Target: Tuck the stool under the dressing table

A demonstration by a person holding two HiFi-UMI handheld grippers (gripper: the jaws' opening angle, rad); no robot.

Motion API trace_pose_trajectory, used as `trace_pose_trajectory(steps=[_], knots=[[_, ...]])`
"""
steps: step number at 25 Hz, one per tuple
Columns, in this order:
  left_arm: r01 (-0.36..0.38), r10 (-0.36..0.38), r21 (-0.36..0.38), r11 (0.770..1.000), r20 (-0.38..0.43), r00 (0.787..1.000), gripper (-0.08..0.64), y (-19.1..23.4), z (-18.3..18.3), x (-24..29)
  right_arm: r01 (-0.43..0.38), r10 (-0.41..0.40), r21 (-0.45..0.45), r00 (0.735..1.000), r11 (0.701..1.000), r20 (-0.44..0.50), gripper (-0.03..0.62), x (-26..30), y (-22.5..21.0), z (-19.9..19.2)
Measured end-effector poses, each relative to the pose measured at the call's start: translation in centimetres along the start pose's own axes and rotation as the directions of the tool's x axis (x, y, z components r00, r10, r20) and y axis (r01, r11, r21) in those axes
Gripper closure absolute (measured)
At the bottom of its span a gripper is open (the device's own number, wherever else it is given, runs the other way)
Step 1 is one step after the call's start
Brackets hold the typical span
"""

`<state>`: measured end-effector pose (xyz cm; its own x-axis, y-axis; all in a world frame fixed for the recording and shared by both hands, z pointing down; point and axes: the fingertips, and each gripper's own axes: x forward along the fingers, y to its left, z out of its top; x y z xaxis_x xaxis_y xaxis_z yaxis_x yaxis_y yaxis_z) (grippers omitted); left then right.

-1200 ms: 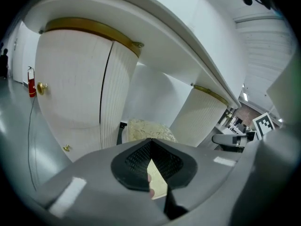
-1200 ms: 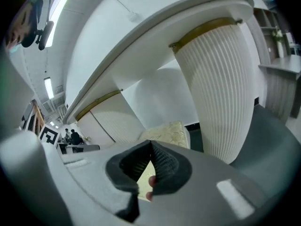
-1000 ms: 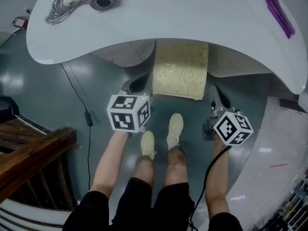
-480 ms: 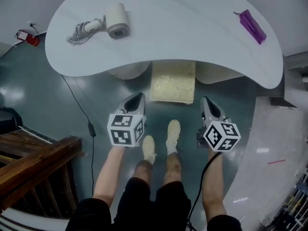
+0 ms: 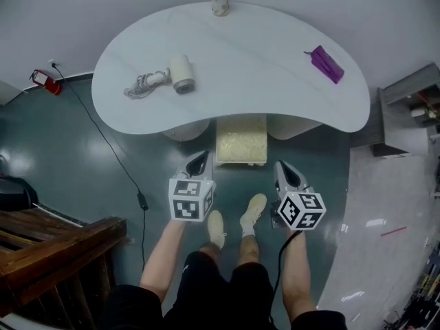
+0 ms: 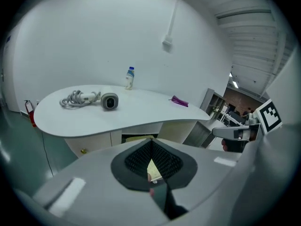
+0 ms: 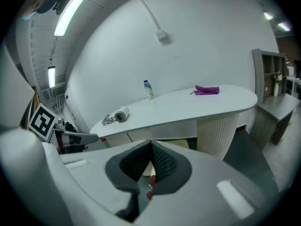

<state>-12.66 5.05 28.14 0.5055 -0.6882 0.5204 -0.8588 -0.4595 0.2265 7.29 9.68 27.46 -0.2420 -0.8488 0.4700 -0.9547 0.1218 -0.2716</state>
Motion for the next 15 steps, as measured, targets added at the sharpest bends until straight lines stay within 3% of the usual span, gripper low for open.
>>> trace_pose_trajectory(steps=[6, 15], knots=[[0.017, -0.019, 0.039, 0.999, 0.044, 0.999, 0.551, -1.2, 4.5, -4.5, 0.01, -0.008, -0.04, 0.998, 0.999, 0.061, 0.589, -5.2, 3.6, 4.5], [0.014, -0.025, 0.099, 0.995, 0.106, 0.994, 0.551, -4.0, 8.3, -11.5, 0.03, -0.016, -0.113, 0.992, 0.993, 0.129, 0.589, -12.5, 6.6, 9.2]])
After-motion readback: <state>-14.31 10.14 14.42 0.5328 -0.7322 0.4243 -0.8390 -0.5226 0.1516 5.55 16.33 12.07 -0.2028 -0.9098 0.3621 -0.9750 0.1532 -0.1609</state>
